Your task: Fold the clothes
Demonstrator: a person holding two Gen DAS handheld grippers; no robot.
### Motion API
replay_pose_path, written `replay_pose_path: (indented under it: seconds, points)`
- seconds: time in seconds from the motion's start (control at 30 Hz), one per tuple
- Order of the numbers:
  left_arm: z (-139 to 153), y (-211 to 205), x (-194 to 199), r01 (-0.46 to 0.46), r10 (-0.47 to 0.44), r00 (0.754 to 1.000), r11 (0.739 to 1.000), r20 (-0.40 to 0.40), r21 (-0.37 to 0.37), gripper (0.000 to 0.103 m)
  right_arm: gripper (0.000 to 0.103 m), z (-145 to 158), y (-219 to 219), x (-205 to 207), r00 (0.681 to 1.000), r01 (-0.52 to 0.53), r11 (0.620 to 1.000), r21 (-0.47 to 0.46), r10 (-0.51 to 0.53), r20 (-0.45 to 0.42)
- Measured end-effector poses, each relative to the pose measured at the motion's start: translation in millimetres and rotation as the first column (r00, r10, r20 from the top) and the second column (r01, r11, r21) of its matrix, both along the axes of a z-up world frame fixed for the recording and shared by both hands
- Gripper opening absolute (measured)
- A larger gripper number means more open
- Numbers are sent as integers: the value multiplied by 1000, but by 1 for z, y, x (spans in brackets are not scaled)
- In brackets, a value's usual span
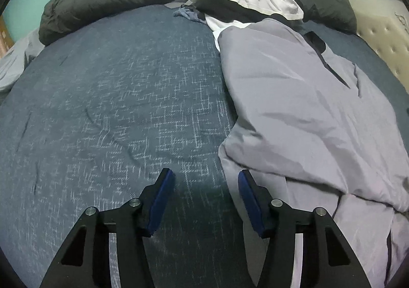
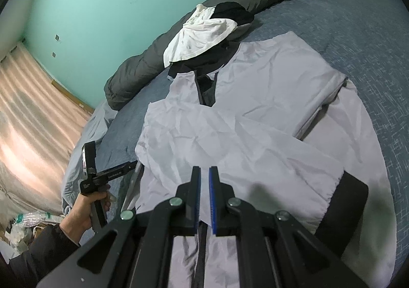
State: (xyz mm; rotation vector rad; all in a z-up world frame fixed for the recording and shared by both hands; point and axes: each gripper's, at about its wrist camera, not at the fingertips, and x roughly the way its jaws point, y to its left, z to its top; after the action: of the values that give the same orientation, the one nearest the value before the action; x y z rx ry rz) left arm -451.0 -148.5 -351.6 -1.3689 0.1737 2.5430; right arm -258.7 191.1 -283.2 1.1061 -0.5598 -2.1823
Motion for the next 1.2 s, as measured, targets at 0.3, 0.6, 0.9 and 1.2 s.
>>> replay_pose_path:
  seconds: [0.3,0.6,0.9,1.2]
  points:
    - [-4,10,-9,53,-53,998,998,28,20,51,6,-1,6,-2,1000,19,1000,-7,-19,6]
    - [-5,26,-5,103,-104,994,994,12,46,16,6,-4,9,-2,999,29,1000,-10,-29,15]
    - [7,16,-8,60,-59,998,998,-35,30,5,6,-5,11,-3,999,33,999,-17,-33,21]
    - [4,1,-16,-4,4,1000,999,7,45,4,6,-5,12,-3,999,39,999,-20,-38,19]
